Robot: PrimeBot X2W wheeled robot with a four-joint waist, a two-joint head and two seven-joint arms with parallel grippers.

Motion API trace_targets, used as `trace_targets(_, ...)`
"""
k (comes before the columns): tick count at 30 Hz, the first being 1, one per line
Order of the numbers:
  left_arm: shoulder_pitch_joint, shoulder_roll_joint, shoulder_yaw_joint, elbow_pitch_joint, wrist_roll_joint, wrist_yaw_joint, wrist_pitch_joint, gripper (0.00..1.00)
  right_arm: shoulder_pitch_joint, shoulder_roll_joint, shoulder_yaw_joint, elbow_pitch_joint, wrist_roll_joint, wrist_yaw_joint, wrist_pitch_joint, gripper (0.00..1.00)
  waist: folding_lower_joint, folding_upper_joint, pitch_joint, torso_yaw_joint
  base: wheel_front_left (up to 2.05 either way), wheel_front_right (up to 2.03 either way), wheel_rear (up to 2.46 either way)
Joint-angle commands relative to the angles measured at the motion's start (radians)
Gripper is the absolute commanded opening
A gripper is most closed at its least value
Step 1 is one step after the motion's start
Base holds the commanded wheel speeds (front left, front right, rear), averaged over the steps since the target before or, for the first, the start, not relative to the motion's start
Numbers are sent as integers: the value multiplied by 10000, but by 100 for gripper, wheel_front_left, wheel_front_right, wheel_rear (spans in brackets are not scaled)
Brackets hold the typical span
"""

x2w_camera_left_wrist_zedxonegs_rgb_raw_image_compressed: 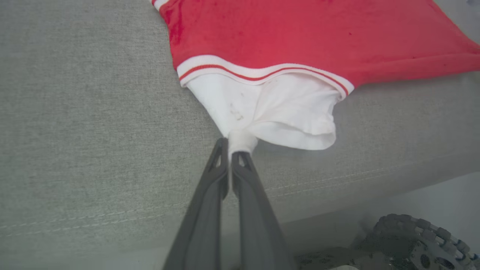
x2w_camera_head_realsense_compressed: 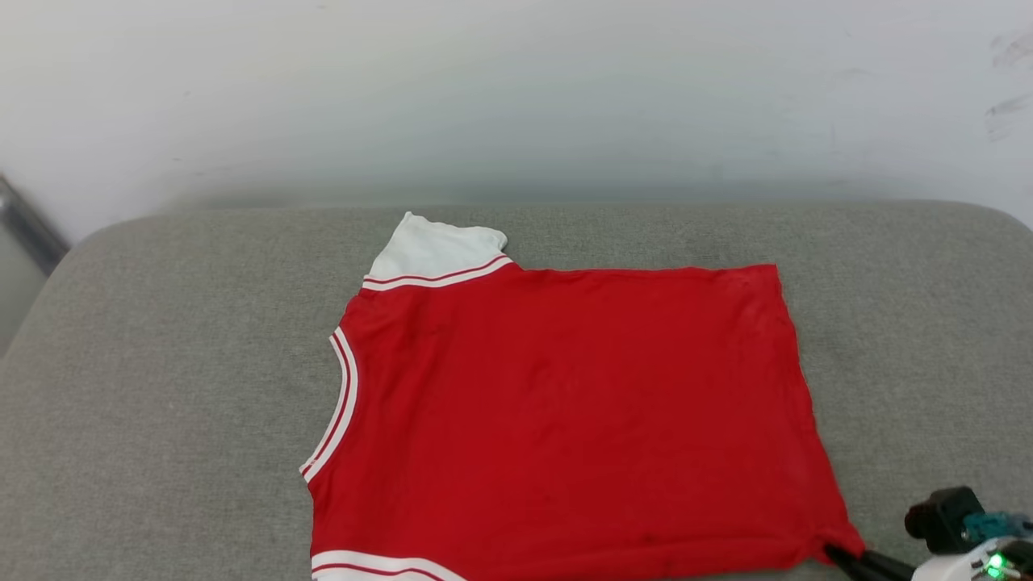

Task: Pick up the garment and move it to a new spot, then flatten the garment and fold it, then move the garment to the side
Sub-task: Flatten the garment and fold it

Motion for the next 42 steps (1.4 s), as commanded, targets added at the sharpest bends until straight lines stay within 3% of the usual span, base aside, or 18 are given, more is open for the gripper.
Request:
trace_targets(1,165,64,-4,-33,-84,-4,73,0,525,-65,-314,-239,-130,-7,113,0,3,0,-26,38,0,0,0)
trace_targets(8,-371,166,-8,2,219,-101,129,0,1413,122,-1750,-1144,-852,-7,856,0,3,0,220,9,0,0,0)
trace_targets(15,-1895,225,143,138,872,-322,352,0,1241,479,-2959,-2015,-1658,-7,1556,0,3,0,595,-105,0,0,0)
trace_targets(25,-4826,355,601,545,1476,-1144,1055,0,191,937,-4432,-3123,-2455,-7,2605,0,3,0,1820,-487,0,0,0)
trace_targets(35,-6911,271,450,1982,1886,-2098,1883,0,-1128,1347,-4287,-2649,-2532,-7,3650,0,3,0,3111,-768,0,0,0)
trace_targets(42,-7471,-228,94,3675,1848,-2751,2028,0,-1913,1653,-3730,-1527,-2642,-7,3676,0,3,0,3625,-801,0,0,0)
